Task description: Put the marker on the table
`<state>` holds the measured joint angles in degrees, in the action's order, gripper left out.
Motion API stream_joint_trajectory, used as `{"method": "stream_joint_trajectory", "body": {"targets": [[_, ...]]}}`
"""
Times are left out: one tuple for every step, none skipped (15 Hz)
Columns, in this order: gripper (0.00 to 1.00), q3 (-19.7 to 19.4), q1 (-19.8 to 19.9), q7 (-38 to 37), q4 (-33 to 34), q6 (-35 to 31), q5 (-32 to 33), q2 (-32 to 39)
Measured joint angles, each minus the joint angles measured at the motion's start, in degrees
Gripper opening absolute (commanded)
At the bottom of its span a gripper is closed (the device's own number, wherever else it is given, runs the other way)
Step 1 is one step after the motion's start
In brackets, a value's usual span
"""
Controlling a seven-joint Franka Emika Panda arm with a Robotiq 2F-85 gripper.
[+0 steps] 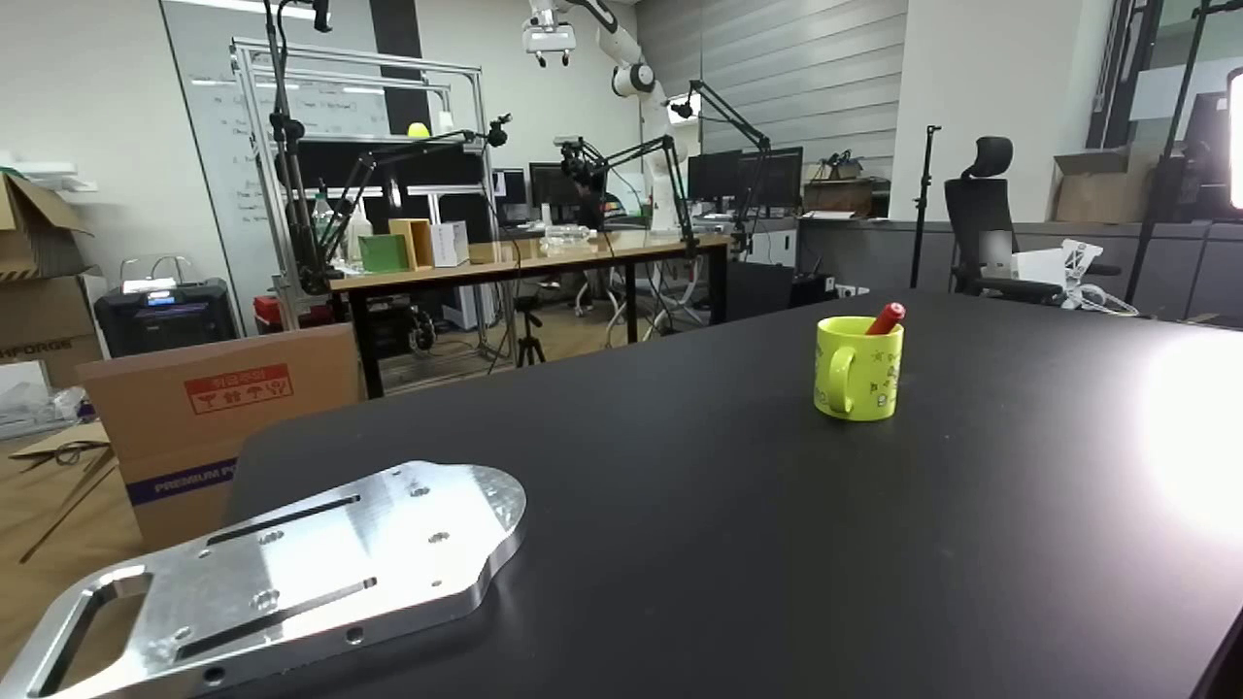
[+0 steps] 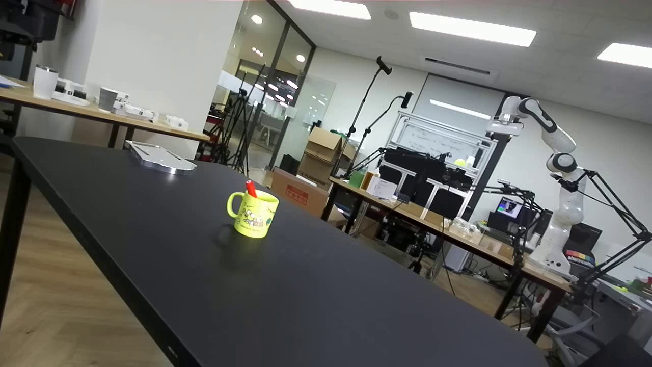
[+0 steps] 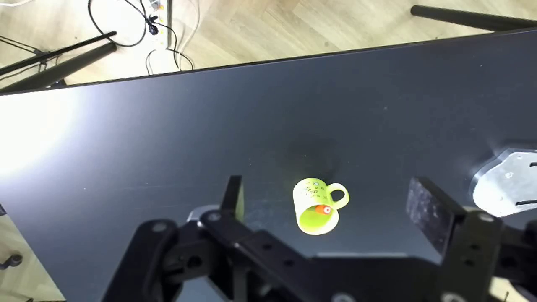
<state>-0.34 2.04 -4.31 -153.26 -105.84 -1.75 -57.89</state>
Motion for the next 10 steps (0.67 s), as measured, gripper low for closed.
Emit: {"method": "stream_joint_trajectory", "body": {"targets": [[1.00, 0.0, 0.0, 0.0, 0.0, 0.0, 0.0, 0.0], [1.00, 0.0, 0.0, 0.0, 0.0, 0.0, 0.0, 0.0], [1.00, 0.0, 0.0, 0.0, 0.0, 0.0, 0.0, 0.0], [1.00, 0.0, 0.0, 0.0, 0.0, 0.0, 0.0, 0.1], [1.00, -0.2, 0.1, 0.0, 0.1, -0.2, 0.0, 0.5], [1.00, -0.5, 0.3, 0.0, 0.3, -0.8, 0.0, 1.5], [1.00, -1.0, 0.6, 0.0, 0.7, -1.9, 0.0, 3.0], [1.00, -1.6, 1.2, -0.1, 1.3, -3.3, 0.0, 5.1], [1.00, -2.3, 1.8, -0.1, 2.2, -5.0, -0.2, 7.7], [1.00, -3.0, 2.4, -0.2, 3.3, -6.8, -0.6, 10.7]]}}
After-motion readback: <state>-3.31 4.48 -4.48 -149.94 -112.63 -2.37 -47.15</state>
